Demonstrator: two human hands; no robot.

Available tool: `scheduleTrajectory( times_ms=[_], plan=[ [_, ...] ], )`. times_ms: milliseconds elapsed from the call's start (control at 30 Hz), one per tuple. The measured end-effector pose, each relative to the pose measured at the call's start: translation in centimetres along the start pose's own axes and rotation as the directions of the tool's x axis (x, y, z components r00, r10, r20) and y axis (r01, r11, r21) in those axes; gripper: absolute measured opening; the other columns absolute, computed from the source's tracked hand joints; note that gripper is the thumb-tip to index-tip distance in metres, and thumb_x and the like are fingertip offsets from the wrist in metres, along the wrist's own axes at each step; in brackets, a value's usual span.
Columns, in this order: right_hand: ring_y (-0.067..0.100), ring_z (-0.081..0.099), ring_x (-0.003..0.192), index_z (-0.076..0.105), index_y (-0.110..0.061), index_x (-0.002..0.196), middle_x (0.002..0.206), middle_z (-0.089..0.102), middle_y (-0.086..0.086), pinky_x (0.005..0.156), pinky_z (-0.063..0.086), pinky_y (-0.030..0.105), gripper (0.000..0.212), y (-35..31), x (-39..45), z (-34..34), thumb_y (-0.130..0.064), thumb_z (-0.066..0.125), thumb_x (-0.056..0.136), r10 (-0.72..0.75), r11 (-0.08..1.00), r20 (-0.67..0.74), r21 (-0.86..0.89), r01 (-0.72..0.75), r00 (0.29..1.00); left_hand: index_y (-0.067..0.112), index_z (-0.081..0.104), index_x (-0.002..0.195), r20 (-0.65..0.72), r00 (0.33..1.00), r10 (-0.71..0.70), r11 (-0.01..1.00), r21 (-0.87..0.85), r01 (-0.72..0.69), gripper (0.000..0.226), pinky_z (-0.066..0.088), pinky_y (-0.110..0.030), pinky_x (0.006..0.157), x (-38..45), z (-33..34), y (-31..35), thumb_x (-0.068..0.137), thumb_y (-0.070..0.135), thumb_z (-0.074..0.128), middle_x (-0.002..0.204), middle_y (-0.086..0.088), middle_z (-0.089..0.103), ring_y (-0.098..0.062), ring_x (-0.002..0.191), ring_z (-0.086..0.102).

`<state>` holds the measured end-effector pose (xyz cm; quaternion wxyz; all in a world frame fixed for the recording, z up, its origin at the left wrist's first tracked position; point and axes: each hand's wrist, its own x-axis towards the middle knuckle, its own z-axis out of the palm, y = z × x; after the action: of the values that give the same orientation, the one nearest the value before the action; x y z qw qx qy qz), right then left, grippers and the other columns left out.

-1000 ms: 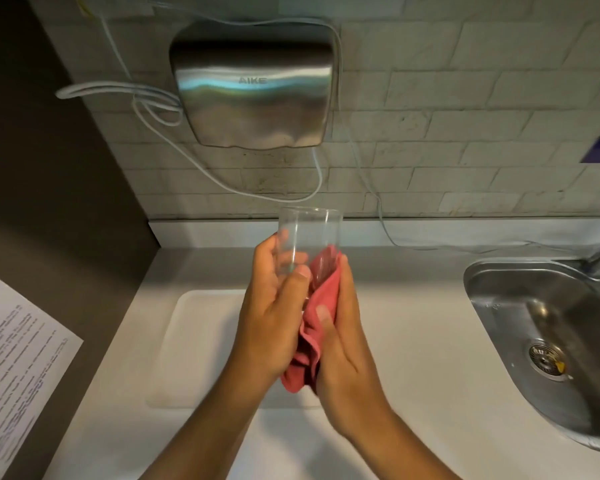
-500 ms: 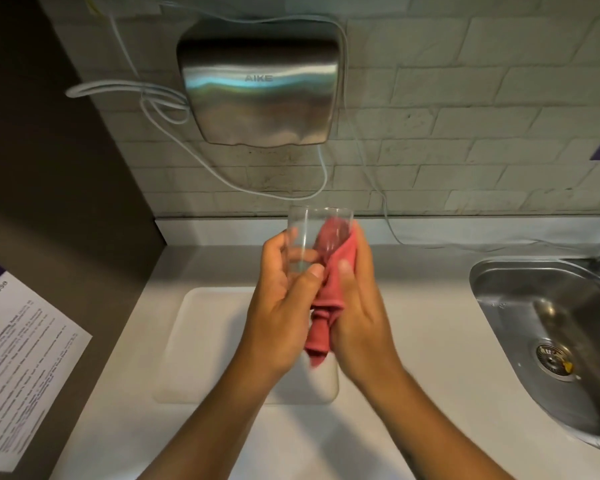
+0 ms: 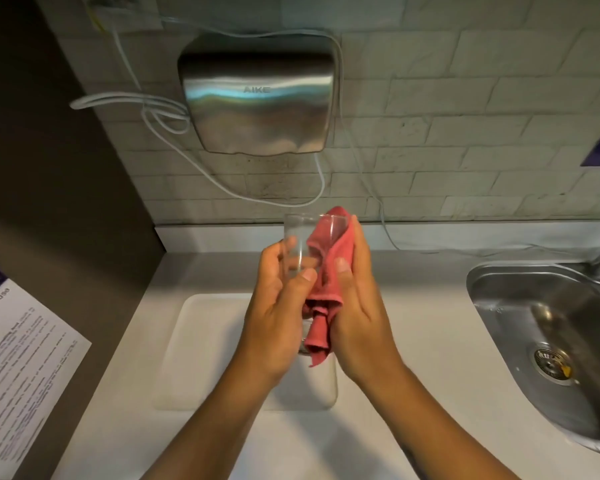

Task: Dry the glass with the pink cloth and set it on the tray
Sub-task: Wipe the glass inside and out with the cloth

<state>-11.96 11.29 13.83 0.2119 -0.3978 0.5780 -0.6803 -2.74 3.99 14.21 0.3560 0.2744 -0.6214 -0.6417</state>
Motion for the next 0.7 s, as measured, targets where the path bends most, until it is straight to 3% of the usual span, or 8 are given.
scheduleTrajectory(
  times_ms=[67, 133, 200, 267, 367, 500, 600, 700],
  plan=[
    [0.02, 0.04, 0.164, 0.011, -0.044, 0.173, 0.179, 0.028, -0.022, 0.131, 0.035, 0.063, 0.064, 1.0, -2.3, 0.7, -0.039, 0.036, 0.115, 0.017, 1.0, 0.074, -0.002, -0.017, 0.997, 0.046, 0.053, 0.138, -0.023, 1.0, 0.014, 1.0, 0.007, -0.013, 0.06, 0.065, -0.038, 0.088, 0.4, -0.4, 0.4, 0.08, 0.061, 0.058, 0.129, 0.004, 0.072, -0.015, 0.114, 0.076],
    [0.014, 0.033, 0.167, 0.007, -0.044, 0.173, 0.179, 0.02, -0.029, 0.135, 0.031, 0.055, 0.065, 1.9, -3.8, 1.1, -0.044, 0.035, 0.114, -0.004, 0.998, 0.087, -0.056, 0.009, 0.996, 0.043, 0.049, 0.144, -0.026, 0.999, 0.041, 0.999, 0.034, -0.041, 0.062, 0.067, -0.035, 0.085, 0.5, -0.6, 0.6, 0.085, 0.061, 0.057, 0.13, 0.008, 0.07, -0.011, 0.114, 0.075],
    [0.0, 0.031, 0.165, 0.015, -0.039, 0.172, 0.178, 0.027, -0.027, 0.136, 0.031, 0.044, 0.066, 1.5, -2.9, 0.6, -0.049, 0.036, 0.111, -0.002, 0.998, 0.06, -0.068, 0.006, 0.998, 0.038, 0.048, 0.146, -0.017, 0.999, 0.047, 0.998, 0.035, -0.046, 0.058, 0.066, -0.038, 0.09, 0.1, -0.5, 0.4, 0.092, 0.055, 0.058, 0.129, 0.01, 0.07, -0.011, 0.116, 0.075],
    [0.002, 0.04, 0.161, 0.024, -0.038, 0.171, 0.176, 0.039, -0.017, 0.134, 0.035, 0.045, 0.061, 0.4, -0.9, -0.1, -0.047, 0.036, 0.112, 0.029, 0.999, 0.035, -0.034, -0.028, 0.999, 0.042, 0.047, 0.145, 0.018, 1.0, 0.023, 0.999, 0.034, -0.024, 0.056, 0.065, -0.038, 0.092, -0.5, -0.2, 0.0, 0.092, 0.056, 0.06, 0.128, 0.01, 0.072, -0.012, 0.116, 0.075],
    [-0.004, 0.045, 0.155, 0.029, -0.041, 0.169, 0.172, 0.045, -0.02, 0.132, 0.039, 0.034, 0.06, -0.6, 0.9, -0.7, -0.045, 0.037, 0.11, 0.027, 0.999, 0.034, -0.047, -0.026, 0.999, 0.059, 0.045, 0.141, 0.068, 0.996, -0.062, 0.998, -0.004, 0.062, 0.062, 0.066, -0.028, 0.076, -0.7, -0.4, 0.1, 0.081, 0.064, 0.062, 0.125, 0.019, 0.073, -0.01, 0.109, 0.078],
    [0.0, 0.071, 0.129, 0.045, -0.043, 0.16, 0.143, 0.073, -0.016, 0.1, 0.06, 0.019, 0.042, 0.1, 0.9, -1.4, -0.043, 0.039, 0.118, 0.125, 0.992, 0.046, 0.008, -0.126, 0.991, 0.051, 0.038, 0.15, 0.121, 0.987, -0.103, 0.995, 0.008, 0.103, 0.066, 0.064, -0.029, 0.082, 0.2, -1.4, -0.4, 0.091, 0.039, 0.065, 0.131, 0.005, 0.071, -0.016, 0.11, 0.078],
    [-0.012, 0.075, 0.112, 0.046, -0.044, 0.157, 0.126, 0.075, -0.028, 0.085, 0.059, 0.008, 0.039, 0.8, 0.6, -1.9, -0.035, 0.042, 0.119, 0.161, 0.987, 0.065, -0.031, -0.159, 0.985, 0.052, 0.032, 0.156, 0.084, 0.989, -0.121, 0.992, 0.051, 0.117, 0.074, 0.061, -0.037, 0.093, 0.6, -1.1, -0.7, 0.09, 0.04, 0.064, 0.132, 0.001, 0.07, -0.016, 0.109, 0.079],
    [-0.015, 0.068, 0.121, 0.027, -0.049, 0.168, 0.147, 0.057, -0.036, 0.09, 0.057, 0.007, 0.058, 0.7, -0.5, -2.2, -0.041, 0.044, 0.113, 0.173, 0.984, 0.152, -0.072, -0.164, 0.973, 0.049, 0.033, 0.157, 0.034, 0.984, -0.173, 0.984, -0.039, 0.174, 0.076, 0.062, -0.032, 0.076, 1.4, -0.9, -0.3, 0.09, 0.034, 0.068, 0.12, -0.004, 0.076, -0.013, 0.095, 0.081]
  ],
)
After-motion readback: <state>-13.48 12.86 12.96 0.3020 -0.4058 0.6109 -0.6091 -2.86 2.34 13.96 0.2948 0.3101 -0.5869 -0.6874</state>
